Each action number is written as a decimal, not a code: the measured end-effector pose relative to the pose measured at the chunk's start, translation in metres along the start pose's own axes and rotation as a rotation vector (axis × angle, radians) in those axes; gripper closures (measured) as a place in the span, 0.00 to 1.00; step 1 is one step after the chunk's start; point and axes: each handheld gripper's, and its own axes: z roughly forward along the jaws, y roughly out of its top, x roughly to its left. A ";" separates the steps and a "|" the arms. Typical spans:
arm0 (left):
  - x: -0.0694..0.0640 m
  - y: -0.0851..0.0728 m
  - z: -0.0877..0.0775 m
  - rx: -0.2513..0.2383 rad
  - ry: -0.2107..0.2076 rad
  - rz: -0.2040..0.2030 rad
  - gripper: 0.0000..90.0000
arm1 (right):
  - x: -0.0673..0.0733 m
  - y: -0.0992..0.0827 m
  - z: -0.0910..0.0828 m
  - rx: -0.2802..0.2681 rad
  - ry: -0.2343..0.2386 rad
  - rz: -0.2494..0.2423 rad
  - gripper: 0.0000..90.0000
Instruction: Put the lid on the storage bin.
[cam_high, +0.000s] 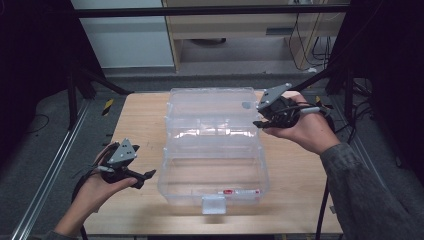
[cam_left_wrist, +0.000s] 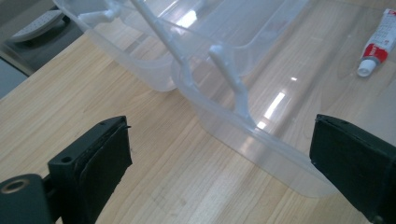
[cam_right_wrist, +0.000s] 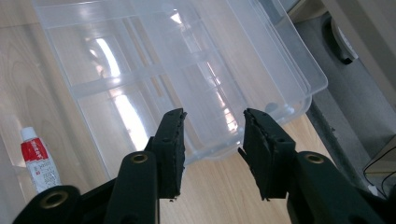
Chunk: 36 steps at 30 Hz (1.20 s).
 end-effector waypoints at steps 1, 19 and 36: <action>-0.001 0.001 0.000 -0.001 -0.001 0.008 0.05 | 0.000 0.004 0.002 0.007 0.010 -0.017 0.66; -0.034 0.027 0.006 -0.026 -0.099 0.100 0.06 | 0.000 0.029 0.058 0.133 0.125 -0.168 0.73; -0.052 0.039 0.025 0.020 -0.186 0.167 0.06 | 0.001 0.032 0.071 0.180 0.179 -0.255 0.87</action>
